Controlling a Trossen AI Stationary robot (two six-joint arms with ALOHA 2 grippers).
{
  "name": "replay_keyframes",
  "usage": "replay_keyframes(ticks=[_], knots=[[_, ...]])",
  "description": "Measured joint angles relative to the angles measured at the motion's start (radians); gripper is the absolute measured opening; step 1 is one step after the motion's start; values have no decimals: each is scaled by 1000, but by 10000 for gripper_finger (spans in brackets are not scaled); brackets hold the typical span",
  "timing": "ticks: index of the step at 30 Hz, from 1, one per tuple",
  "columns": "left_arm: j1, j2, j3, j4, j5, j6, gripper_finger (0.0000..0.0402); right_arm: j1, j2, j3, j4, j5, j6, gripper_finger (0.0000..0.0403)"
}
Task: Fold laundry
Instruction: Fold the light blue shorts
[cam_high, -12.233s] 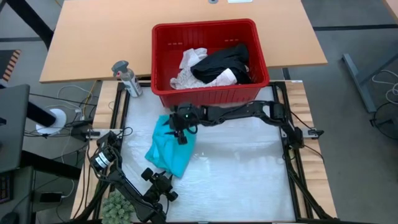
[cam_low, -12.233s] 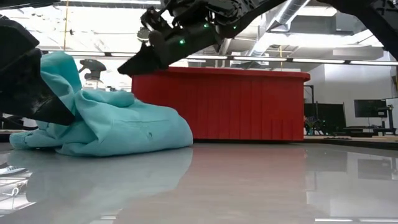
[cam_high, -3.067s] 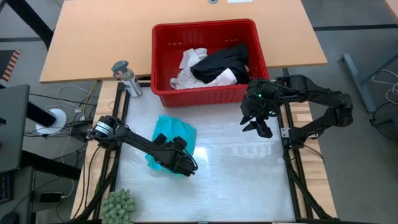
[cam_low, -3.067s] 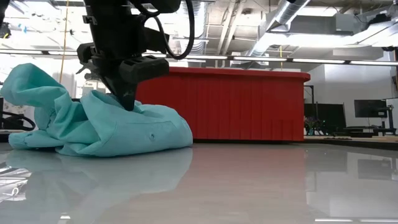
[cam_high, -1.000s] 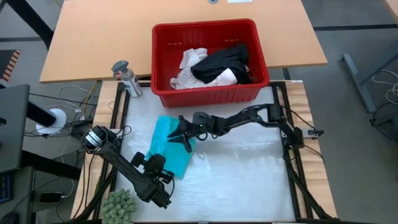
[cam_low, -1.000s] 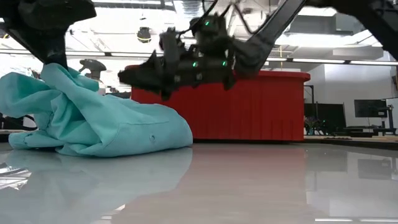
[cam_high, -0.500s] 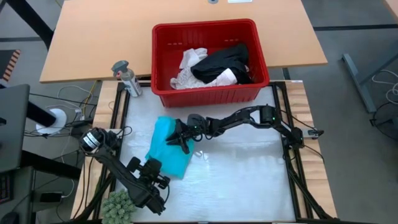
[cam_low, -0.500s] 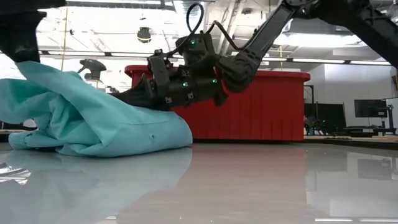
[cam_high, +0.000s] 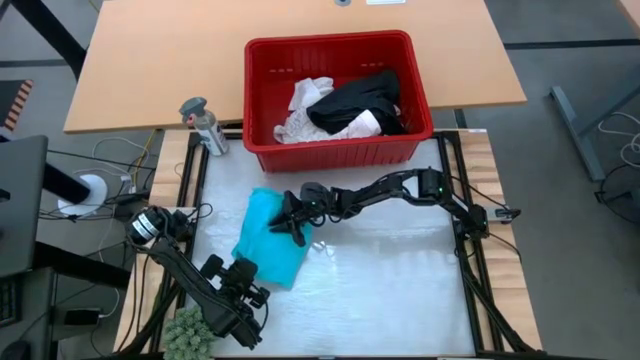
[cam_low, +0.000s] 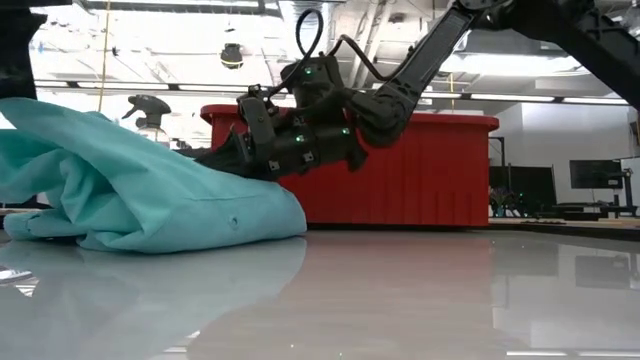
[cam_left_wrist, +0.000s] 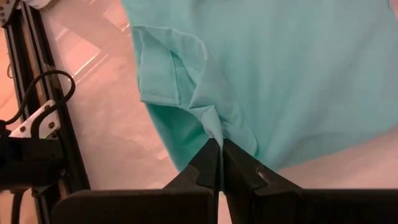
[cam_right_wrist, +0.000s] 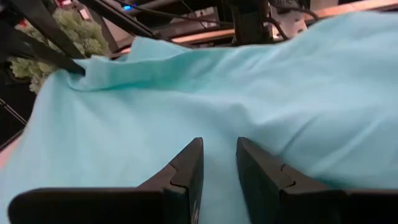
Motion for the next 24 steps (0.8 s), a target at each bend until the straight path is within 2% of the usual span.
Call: replay_keyframes(ticks=[3,7,14,24], knots=[[0,0,-19,-1,-17,-9,0,0,0,0,-18,1,-17,122],[0,0,-53,0,60,36,1,0,0,0,-17,1,-19,122],[-1,0,-129,-1,202,-24,15,-3,0,0,-18,3,-19,122],[-1,0,-132,0,169,36,21,-4,-1,0,-58,4,-40,122]])
